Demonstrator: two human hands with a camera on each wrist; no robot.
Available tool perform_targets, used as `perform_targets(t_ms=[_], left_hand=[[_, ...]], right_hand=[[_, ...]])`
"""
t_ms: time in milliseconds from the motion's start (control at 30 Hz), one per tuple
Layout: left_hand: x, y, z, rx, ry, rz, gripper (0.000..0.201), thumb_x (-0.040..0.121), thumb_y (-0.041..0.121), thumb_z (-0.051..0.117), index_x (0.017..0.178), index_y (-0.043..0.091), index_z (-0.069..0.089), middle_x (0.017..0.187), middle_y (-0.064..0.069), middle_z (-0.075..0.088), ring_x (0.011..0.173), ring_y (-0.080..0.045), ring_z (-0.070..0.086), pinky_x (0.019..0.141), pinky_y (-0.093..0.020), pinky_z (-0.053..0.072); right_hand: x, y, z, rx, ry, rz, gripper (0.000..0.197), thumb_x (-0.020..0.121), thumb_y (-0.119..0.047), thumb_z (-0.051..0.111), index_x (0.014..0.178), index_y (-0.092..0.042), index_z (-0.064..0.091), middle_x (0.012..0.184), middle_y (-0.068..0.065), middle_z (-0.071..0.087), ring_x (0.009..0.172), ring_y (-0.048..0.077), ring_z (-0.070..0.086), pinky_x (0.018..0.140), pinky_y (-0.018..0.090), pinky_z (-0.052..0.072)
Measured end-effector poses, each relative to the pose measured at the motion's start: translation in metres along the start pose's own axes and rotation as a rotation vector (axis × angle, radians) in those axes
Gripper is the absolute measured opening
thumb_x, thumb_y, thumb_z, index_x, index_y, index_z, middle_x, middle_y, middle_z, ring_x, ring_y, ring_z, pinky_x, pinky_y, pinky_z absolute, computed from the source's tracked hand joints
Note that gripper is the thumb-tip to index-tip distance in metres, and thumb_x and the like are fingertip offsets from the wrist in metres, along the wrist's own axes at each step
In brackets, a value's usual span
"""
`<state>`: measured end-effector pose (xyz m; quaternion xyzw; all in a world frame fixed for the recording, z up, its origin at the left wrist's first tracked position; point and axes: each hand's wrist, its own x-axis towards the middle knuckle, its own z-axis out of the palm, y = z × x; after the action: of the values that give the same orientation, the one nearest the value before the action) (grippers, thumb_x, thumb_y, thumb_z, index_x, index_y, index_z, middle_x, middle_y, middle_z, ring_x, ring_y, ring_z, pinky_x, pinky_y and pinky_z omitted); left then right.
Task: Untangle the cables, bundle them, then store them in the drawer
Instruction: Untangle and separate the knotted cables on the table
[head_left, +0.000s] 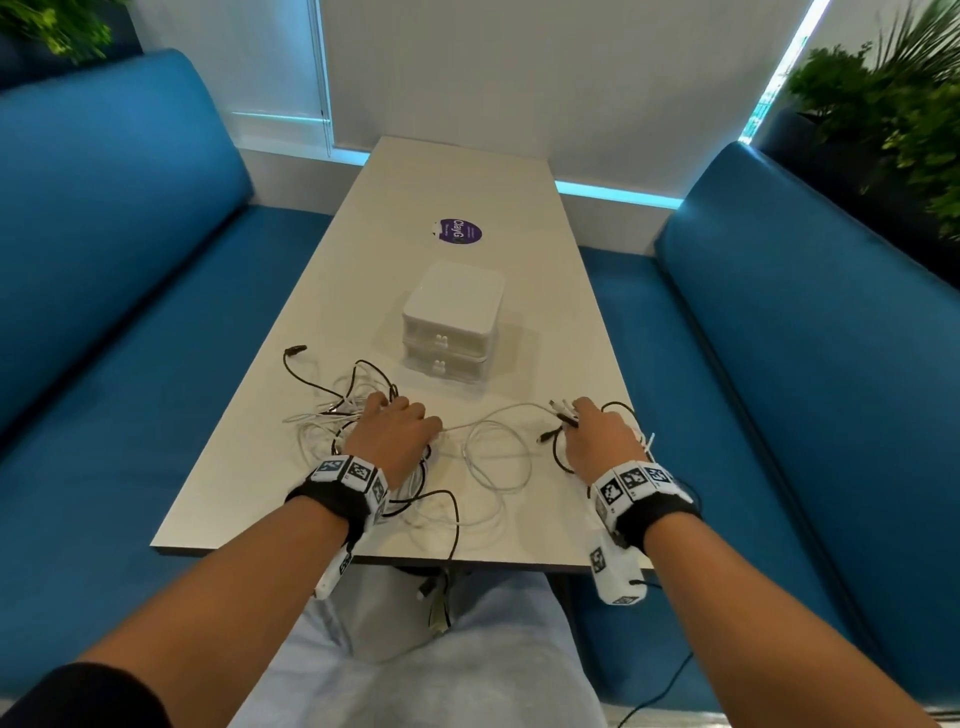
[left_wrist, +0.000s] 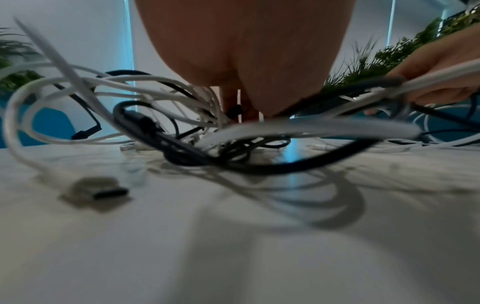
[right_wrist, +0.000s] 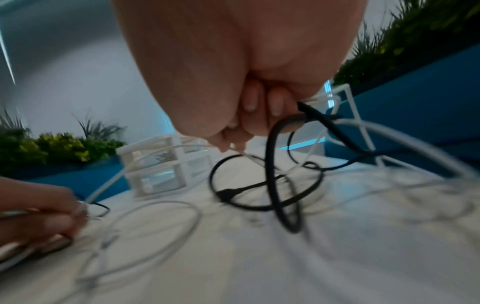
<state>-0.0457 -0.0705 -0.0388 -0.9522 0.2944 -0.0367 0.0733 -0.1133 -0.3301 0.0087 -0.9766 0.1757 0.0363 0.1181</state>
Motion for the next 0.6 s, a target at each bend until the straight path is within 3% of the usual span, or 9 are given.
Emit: perform_targets(t_ms=[100, 300, 433, 600], left_hand=[[-0.001, 0.007, -0.003, 0.073, -0.031, 0.018, 0.028, 0.093, 0.018, 0.05, 0.117, 0.028, 0.058, 0.109, 0.001, 0.062, 0.112, -0.025, 0.051, 0.104, -0.049, 0.026], [-0.001, 0.008, -0.003, 0.115, -0.068, 0.032, 0.026, 0.091, 0.022, 0.052, 0.117, 0.027, 0.058, 0.104, -0.001, 0.064, 0.108, -0.027, 0.051, 0.1, -0.048, 0.028], [-0.002, 0.012, -0.006, 0.107, -0.051, 0.034, 0.025, 0.093, 0.017, 0.047, 0.114, 0.025, 0.057, 0.1, -0.001, 0.066, 0.105, -0.027, 0.054, 0.098, -0.048, 0.028], [-0.003, 0.012, -0.004, 0.091, -0.021, 0.076, 0.022, 0.092, 0.011, 0.049, 0.11, 0.022, 0.055, 0.092, 0.0, 0.066, 0.099, -0.027, 0.056, 0.092, -0.044, 0.027]], right_hand=[[-0.004, -0.017, 0.004, 0.071, 0.063, -0.013, 0.022, 0.102, -0.023, 0.04, 0.115, -0.011, 0.053, 0.099, 0.015, 0.064, 0.075, 0.029, 0.052, 0.066, 0.034, 0.043], [-0.013, -0.047, 0.012, 0.134, 0.098, -0.226, 0.028, 0.106, -0.033, 0.034, 0.114, -0.014, 0.052, 0.091, 0.014, 0.067, 0.079, 0.035, 0.063, 0.063, 0.037, 0.047], [-0.017, -0.062, 0.028, 0.045, 0.016, -0.371, 0.027, 0.105, -0.032, 0.033, 0.119, -0.017, 0.05, 0.092, 0.014, 0.066, 0.077, 0.035, 0.062, 0.064, 0.039, 0.05], [-0.017, -0.066, 0.044, -0.149, -0.034, -0.356, 0.03, 0.102, -0.026, 0.037, 0.129, -0.019, 0.049, 0.096, 0.013, 0.065, 0.084, 0.035, 0.064, 0.062, 0.036, 0.043]])
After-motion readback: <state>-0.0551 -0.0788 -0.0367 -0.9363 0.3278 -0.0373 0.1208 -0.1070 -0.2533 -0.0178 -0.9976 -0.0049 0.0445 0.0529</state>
